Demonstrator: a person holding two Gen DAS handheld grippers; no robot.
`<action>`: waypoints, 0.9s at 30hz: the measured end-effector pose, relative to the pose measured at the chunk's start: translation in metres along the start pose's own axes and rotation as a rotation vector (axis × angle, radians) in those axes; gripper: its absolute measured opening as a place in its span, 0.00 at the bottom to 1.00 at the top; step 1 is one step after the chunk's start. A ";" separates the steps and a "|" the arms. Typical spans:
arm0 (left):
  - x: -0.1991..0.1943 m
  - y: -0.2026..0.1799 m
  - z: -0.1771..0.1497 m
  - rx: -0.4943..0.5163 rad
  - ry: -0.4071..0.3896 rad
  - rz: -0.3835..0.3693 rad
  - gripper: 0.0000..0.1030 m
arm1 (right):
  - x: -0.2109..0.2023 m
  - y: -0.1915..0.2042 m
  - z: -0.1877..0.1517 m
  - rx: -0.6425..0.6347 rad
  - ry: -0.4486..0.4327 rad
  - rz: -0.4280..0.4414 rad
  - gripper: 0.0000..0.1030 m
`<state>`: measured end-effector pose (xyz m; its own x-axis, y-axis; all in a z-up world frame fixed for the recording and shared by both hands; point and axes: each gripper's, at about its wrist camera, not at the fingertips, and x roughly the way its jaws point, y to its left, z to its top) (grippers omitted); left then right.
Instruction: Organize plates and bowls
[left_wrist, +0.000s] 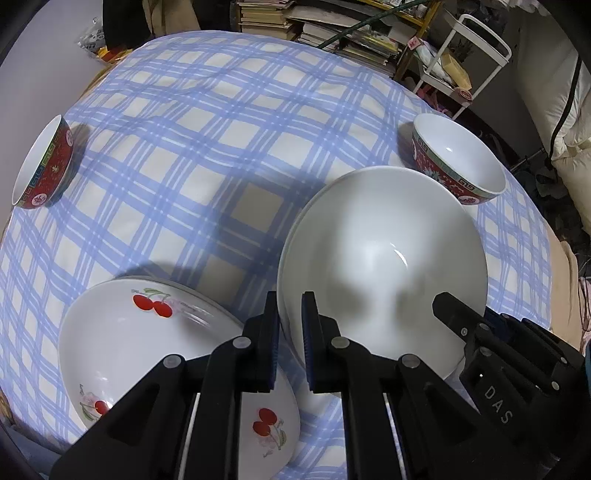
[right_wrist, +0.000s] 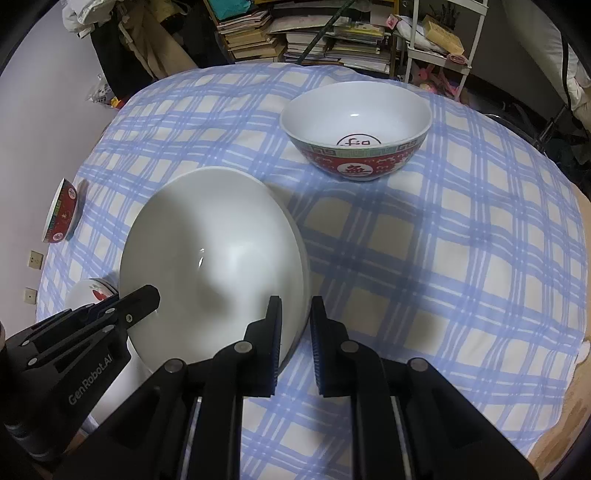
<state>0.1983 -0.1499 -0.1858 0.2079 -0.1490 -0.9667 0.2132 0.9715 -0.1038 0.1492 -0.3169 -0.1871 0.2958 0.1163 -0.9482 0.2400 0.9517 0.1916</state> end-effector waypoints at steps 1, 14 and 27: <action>0.000 0.000 0.000 -0.002 0.001 0.000 0.10 | 0.001 0.001 0.000 -0.003 0.000 -0.003 0.16; -0.006 0.003 -0.003 -0.015 0.000 -0.016 0.13 | 0.000 0.003 0.002 -0.021 0.008 0.013 0.19; -0.051 -0.001 0.023 0.037 -0.111 0.027 0.28 | -0.035 0.002 0.013 -0.032 -0.093 0.052 0.26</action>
<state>0.2094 -0.1473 -0.1307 0.3181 -0.1445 -0.9370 0.2413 0.9681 -0.0674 0.1514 -0.3225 -0.1505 0.3915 0.1402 -0.9094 0.1925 0.9540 0.2300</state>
